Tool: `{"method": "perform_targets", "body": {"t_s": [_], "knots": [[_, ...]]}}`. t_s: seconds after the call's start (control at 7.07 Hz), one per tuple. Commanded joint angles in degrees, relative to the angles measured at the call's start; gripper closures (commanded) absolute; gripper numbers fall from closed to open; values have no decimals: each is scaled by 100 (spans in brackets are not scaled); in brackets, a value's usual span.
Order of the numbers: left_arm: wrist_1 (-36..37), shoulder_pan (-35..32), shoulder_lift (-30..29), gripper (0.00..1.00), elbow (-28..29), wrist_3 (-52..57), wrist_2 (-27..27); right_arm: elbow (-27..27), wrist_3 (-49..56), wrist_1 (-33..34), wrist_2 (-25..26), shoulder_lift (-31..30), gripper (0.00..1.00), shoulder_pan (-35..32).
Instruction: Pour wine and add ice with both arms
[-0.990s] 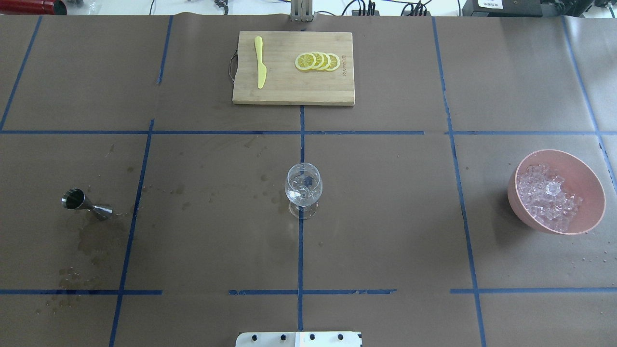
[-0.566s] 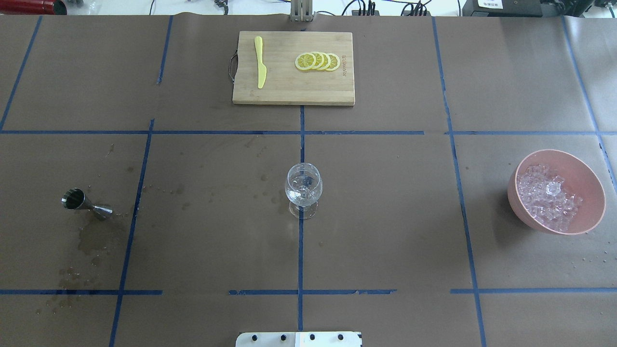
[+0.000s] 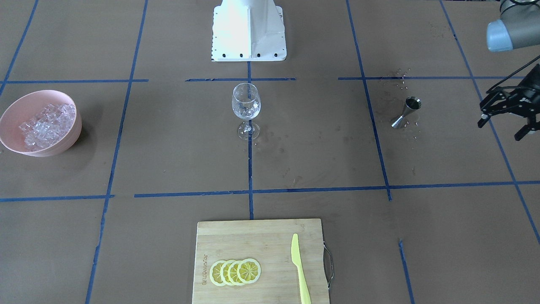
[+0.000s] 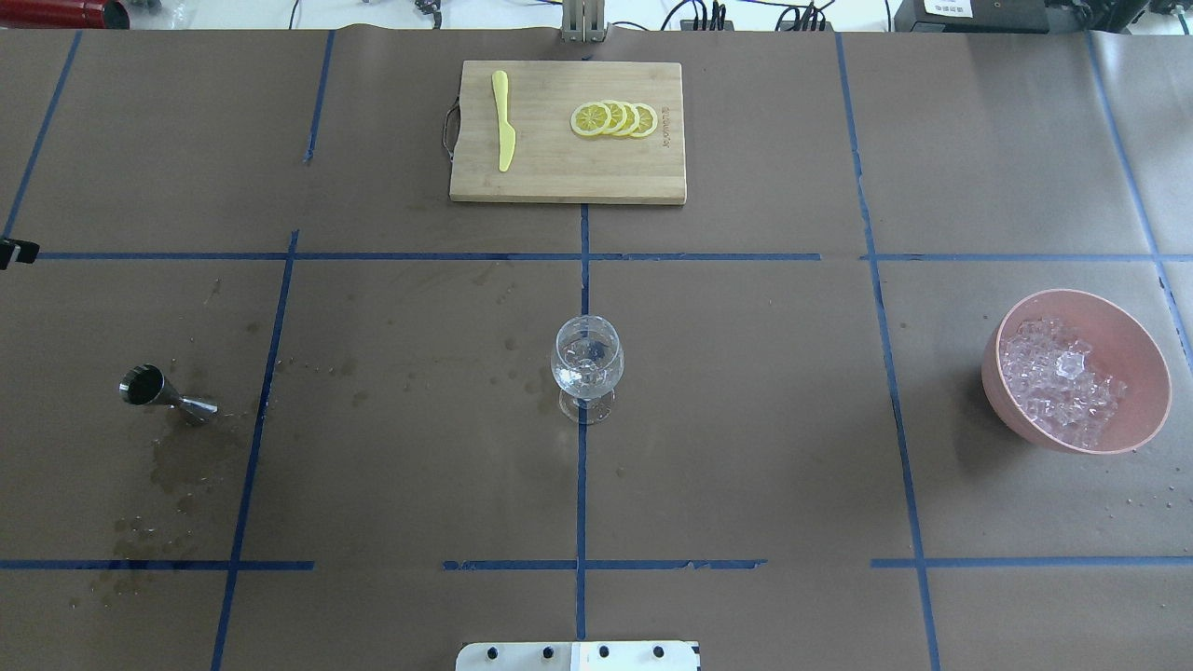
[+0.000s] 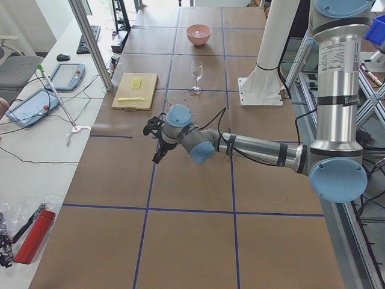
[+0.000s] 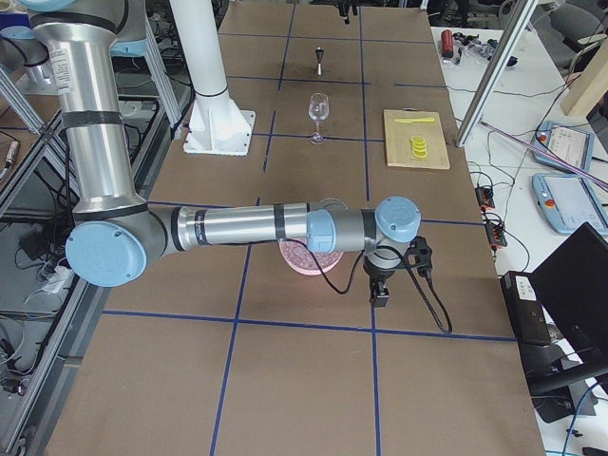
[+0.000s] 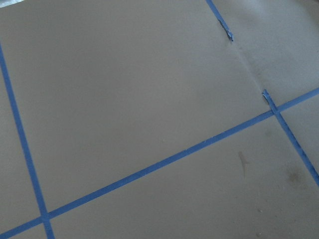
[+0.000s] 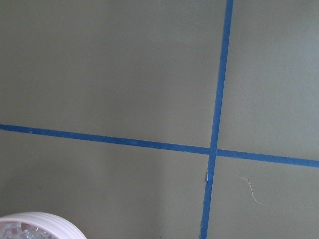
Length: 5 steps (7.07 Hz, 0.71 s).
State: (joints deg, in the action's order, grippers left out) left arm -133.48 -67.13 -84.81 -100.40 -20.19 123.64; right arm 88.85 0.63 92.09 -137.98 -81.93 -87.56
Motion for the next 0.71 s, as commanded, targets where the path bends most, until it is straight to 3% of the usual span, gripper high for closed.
{"method": "perform_targets", "body": {"t_s": [0.0, 0.14, 0.28, 0.42, 0.57], "knots": [[-2056, 490, 1221, 1, 72, -257, -507, -8, 8, -198, 17, 19, 0, 2], [-3147, 508, 1587, 1, 151, -709, -542, -34, -1, -731, 34, -138, 0, 2], [-3192, 882, 1591, 1, 161, -1253, -586, -78, -1, -893, 35, -174, 0, 2], [-3228, 1295, 1608, 0, 152, -1302, -1309, -70, -158, -903, 26, -174, 0, 2], [-3324, 1699, 1635, 0, 161, -1477, -1664, -26, -499, -921, 17, -166, 0, 2]]}}
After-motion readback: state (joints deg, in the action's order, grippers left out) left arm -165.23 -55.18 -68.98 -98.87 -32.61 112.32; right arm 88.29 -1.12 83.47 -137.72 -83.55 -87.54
